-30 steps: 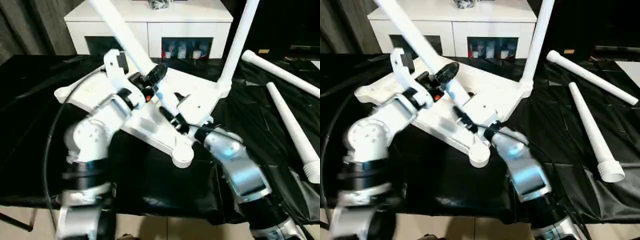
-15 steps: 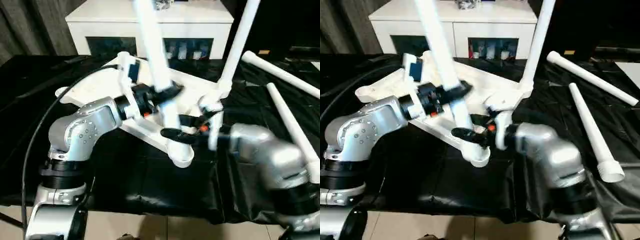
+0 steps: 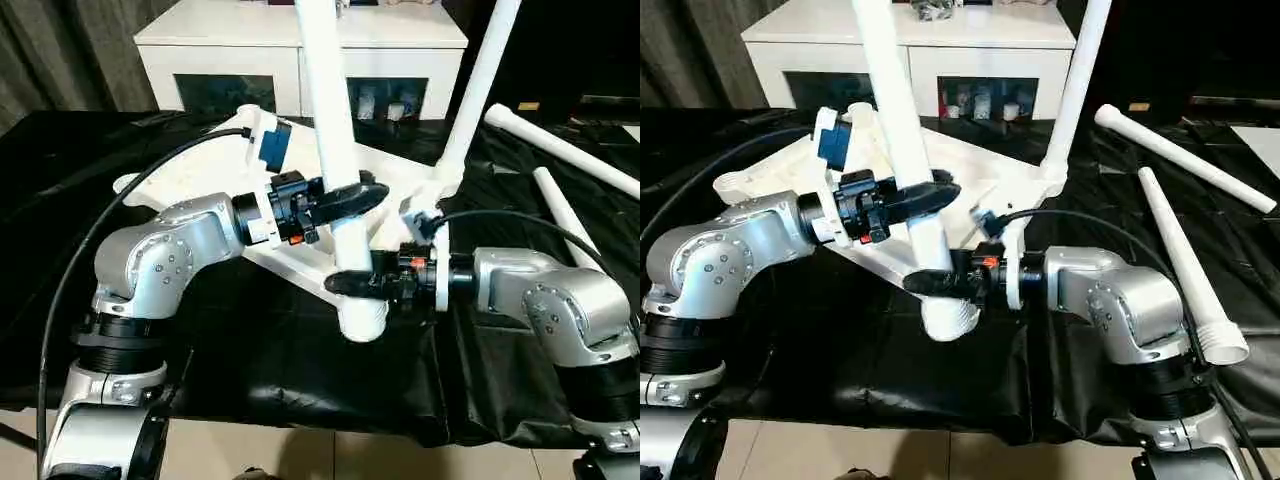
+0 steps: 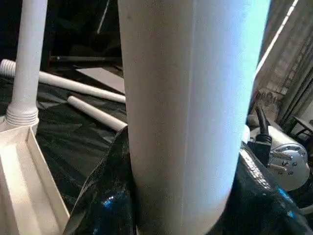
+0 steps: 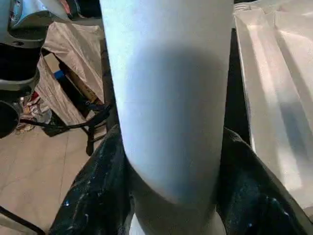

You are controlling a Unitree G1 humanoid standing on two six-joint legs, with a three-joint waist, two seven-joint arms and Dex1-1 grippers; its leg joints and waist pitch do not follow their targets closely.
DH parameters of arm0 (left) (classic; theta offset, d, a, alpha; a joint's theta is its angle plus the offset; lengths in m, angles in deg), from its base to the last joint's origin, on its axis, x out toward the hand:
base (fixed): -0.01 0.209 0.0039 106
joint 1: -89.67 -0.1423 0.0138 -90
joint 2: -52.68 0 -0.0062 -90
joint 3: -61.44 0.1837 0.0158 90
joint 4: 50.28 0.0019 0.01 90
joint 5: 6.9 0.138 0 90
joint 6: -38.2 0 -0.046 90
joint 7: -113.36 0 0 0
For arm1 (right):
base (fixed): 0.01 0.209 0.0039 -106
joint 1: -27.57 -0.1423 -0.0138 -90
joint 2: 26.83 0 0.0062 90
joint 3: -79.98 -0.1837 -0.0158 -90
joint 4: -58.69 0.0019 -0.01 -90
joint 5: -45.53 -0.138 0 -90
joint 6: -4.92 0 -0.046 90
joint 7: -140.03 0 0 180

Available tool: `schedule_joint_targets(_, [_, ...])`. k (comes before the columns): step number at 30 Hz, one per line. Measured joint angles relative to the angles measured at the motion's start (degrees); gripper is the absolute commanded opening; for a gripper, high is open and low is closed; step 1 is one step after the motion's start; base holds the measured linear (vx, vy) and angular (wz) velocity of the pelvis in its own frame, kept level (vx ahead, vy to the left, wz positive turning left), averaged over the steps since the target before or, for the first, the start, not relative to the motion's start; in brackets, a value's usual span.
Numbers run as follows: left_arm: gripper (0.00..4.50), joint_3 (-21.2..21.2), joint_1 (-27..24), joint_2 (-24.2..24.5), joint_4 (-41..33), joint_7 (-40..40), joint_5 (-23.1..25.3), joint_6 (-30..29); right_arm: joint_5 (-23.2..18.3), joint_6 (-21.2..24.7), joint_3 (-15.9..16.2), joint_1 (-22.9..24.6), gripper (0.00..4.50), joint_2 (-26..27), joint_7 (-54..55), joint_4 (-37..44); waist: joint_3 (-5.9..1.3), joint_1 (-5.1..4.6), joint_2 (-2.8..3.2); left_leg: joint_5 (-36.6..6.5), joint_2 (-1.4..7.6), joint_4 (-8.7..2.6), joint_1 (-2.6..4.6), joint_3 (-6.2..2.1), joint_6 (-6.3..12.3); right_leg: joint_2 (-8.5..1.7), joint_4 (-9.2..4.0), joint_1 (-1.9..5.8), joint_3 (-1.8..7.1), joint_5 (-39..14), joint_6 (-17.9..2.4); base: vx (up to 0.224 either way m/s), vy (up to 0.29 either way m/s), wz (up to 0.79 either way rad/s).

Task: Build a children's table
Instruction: Pick table leg

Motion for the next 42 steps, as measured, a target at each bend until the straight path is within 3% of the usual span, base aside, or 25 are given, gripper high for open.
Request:
schedule_joint_targets(6, [1.84,-0.32,0.09,-0.48,0.62,0.97,0.21,0.24,0.54,-1.16,0.22,0.24,1.94,0.12,1.2,0.16,-0.01,0.06,-0.01,0.0,0.0,0.0,0.0,0.0,0.0,0.0,0.0,0.0,0.0,0.0,0.0,0.0,0.0,0.0])
schedule_joint_targets(9, [2.54,-1.88,1.0,-2.43,3.28,5.24,0.81,0.31,2.26,-2.99,-0.31,0.39,1.91,1.31,4.09,-0.23,-0.01,0.06,-0.03,0.0,0.0,0.05,0.0,0.0,0.0,0.0,0.04,0.0,0.0,0.02,-0.03,0.0,0.0,0.0])
schedule_joint_targets(15, [3.04,-2.43,2.5,-5.35,4.02,15.71,6.66,3.93,6.2,-4.9,0.24,0.59,1.88,3.14,9.61,-1.6,-0.02,0.01,-0.06,0.01,0.0,0.05,-0.02,0.0,-0.01,-0.01,0.01,0.01,0.01,0.04,-0.04,0.0,0.0,0.0])
schedule_joint_targets(19, [3.34,-2.44,2.5,-5.92,4.57,18.53,8.11,5.06,7.37,-6.07,0.62,0.58,1.87,3.74,11.01,-2.69,-0.01,0.02,-0.07,0.01,0.0,0.04,-0.04,0.0,-0.01,0.0,0.0,-0.01,0.0,0.03,-0.03,0.0,0.0,0.0])
schedule_joint_targets(20, [2.9,-2.69,2.49,-6.35,4.77,19.17,8.19,5.24,7.64,-6.33,0.65,0.58,1.87,3.87,11.4,-2.77,-0.01,0.03,-0.07,0.01,0.0,0.05,-0.05,0.0,-0.01,0.0,-0.02,-0.01,-0.01,0.03,-0.03,0.0,0.0,0.0])
schedule_joint_targets(21, [2.82,-3.11,2.49,-6.91,4.78,20.1,8.21,5.33,8.02,-6.64,0.65,0.58,1.87,4.22,11.96,-2.81,-0.01,0.02,-0.07,0.01,0.0,0.05,-0.06,0.0,-0.01,0.0,-0.03,-0.01,-0.01,0.03,-0.04,0.0,0.0,0.0])
schedule_joint_targets(24, [2.85,-4.06,2.47,-8.49,4.76,22.1,7.8,5.32,8.76,-7.16,0.72,0.57,1.87,5.07,13.11,-3.22,-0.01,0.06,-0.08,0.01,0.0,0.05,-0.07,0.0,-0.01,0.0,-0.06,-0.01,-0.01,0.03,-0.04,0.0,0.0,0.0])
schedule_joint_targets(27, [2.43,-5.37,2.45,-9.43,4.73,23.42,7.27,5.15,8.88,-7.57,0.82,0.56,1.86,5.43,13.66,-3.25,-0.01,0.04,-0.08,0.01,0.0,0.06,-0.07,0.0,-0.01,0.0,-0.05,-0.01,-0.01,0.03,-0.04,0.0,0.0,0.0])
schedule_joint_targets(30, [2.39,-7.24,2.28,-10.96,3.99,24.22,4.77,4.13,9.7,-8.55,0.91,0.55,1.86,6.49,14.66,-3.44,0.0,0.04,-0.09,0.01,0.0,0.05,-0.07,0.0,-0.01,0.0,-0.05,-0.01,-0.01,0.03,-0.04,0.0,0.0,0.0])
schedule_joint_targets(32, [2.02,-7.8,2.28,-10.99,3.78,24.25,3.93,3.66,9.78,-8.79,0.91,0.51,1.86,6.51,14.86,-3.62,0.0,0.03,-0.09,0.01,0.0,0.05,-0.06,0.0,-0.01,0.0,-0.04,-0.01,-0.01,0.03,-0.04,0.0,0.0,0.0])
schedule_joint_targets(39, [1.81,-8.5,1.85,-9.19,2.18,21.78,2.6,2.64,10.14,-10.71,1.4,0.33,1.86,7.06,14.82,-3.67,0.06,0.0,-0.2,0.01,0.01,0.05,-0.08,0.0,-0.01,0.0,-0.05,-0.02,-0.02,0.03,-0.03,0.0,0.0,0.0])
schedule_joint_targets(40, [1.79,-8.48,1.82,-8.68,1.8,21.2,2.44,2.47,10.23,-11.21,1.51,0.32,2.42,7.22,14.78,-3.66,0.07,-0.01,-0.21,0.01,0.01,0.05,-0.08,0.0,-0.01,0.0,-0.05,-0.03,-0.02,0.03,-0.03,0.0,0.0,0.0])
schedule_joint_targets(42, [1.77,-8.09,1.81,-7.75,1.09,19.49,2.19,2.25,10.07,-11.48,1.39,0.04,2.56,7.48,14.53,-3.74,0.08,-0.01,-0.22,0.01,0.01,0.05,-0.08,0.0,-0.01,0.0,-0.06,-0.02,-0.01,0.03,-0.03,0.0,0.0,0.0])
